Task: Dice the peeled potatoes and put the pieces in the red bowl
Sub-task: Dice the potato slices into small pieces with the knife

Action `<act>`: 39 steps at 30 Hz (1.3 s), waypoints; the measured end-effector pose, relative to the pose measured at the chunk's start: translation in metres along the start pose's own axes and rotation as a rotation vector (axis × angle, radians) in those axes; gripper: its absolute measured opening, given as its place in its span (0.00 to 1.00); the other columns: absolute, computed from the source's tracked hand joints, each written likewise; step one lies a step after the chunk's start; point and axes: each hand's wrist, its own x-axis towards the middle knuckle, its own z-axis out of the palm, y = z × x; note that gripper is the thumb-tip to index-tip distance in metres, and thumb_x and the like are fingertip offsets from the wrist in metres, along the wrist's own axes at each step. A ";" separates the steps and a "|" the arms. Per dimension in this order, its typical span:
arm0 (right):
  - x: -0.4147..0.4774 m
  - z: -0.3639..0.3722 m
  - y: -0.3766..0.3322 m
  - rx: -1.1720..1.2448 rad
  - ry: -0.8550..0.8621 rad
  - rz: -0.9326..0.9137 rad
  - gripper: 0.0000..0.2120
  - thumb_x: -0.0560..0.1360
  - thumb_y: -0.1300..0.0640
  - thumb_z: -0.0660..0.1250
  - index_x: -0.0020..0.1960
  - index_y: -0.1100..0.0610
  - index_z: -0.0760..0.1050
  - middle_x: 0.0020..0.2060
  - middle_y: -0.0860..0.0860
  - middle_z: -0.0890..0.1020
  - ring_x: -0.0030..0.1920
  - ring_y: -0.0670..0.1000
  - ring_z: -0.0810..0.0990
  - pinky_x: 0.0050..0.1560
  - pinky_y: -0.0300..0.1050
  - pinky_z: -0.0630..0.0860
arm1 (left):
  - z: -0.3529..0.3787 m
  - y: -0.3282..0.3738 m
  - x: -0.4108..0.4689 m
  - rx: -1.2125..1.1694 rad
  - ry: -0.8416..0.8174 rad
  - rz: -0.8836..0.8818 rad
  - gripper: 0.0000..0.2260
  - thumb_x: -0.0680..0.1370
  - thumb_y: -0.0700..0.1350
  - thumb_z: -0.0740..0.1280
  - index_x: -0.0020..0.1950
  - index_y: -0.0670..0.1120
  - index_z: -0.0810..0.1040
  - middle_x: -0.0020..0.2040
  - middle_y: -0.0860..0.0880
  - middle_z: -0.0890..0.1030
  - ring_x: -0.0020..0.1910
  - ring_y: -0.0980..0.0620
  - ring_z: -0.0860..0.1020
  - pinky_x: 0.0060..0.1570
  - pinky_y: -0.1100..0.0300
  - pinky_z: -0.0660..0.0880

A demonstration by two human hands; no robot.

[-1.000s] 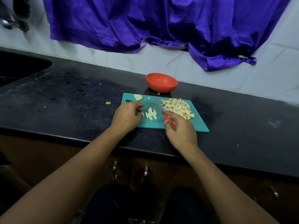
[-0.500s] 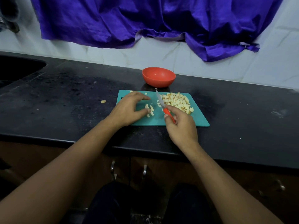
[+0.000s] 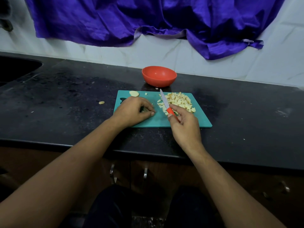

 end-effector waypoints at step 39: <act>0.001 0.000 0.001 -0.033 -0.017 -0.003 0.19 0.82 0.52 0.66 0.72 0.44 0.75 0.33 0.51 0.82 0.25 0.45 0.69 0.26 0.45 0.68 | -0.024 -0.021 -0.005 -0.197 -0.135 -0.128 0.13 0.74 0.49 0.78 0.58 0.56 0.86 0.54 0.62 0.85 0.55 0.64 0.81 0.64 0.60 0.76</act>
